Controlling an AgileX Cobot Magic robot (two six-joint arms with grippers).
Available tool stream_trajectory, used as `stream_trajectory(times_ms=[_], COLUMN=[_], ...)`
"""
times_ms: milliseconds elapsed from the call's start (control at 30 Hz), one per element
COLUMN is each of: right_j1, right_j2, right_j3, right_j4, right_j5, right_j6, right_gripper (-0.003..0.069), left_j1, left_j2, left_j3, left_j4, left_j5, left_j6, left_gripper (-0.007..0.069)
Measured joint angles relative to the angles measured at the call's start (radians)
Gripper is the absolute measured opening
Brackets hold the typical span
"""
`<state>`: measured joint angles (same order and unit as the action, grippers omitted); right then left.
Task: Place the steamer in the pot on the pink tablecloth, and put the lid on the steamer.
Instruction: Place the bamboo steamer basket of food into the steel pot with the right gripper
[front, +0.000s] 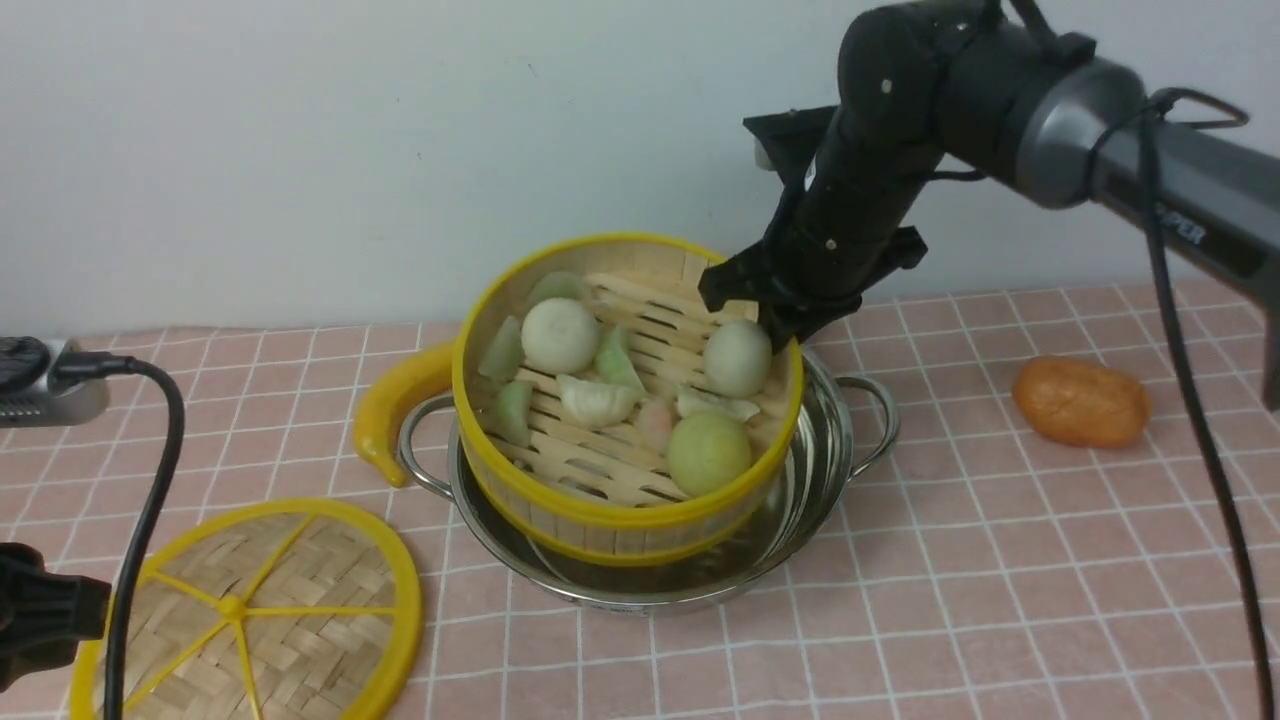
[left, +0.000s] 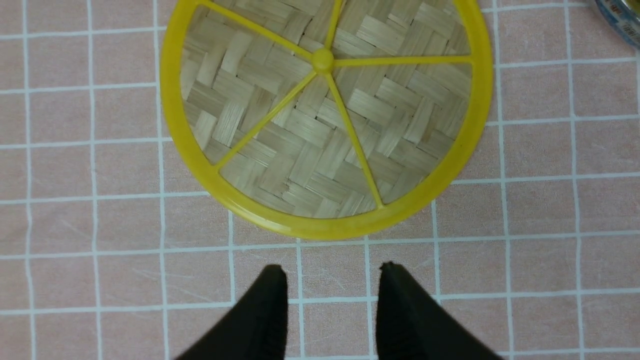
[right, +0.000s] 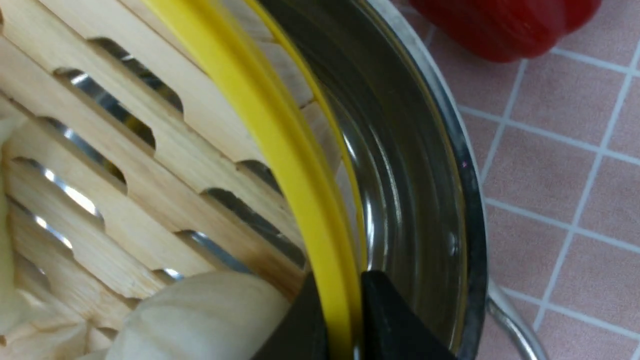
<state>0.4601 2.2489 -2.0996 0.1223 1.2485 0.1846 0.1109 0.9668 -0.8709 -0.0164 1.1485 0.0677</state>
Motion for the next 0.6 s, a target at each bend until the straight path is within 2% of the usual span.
stream_trajectory(times_ms=[600], right_j1=[0.000], right_j2=[0.099], right_j3=[-0.005], right_j4=[-0.036], right_j5=[-0.007], right_j6=[0.007], right_gripper=[0.0071], left_j1=[0.000], left_j2=[0.000], left_j3=[0.000], left_j4=[0.000], left_j5=[0.000], left_j6=[0.000], left_gripper=[0.0243])
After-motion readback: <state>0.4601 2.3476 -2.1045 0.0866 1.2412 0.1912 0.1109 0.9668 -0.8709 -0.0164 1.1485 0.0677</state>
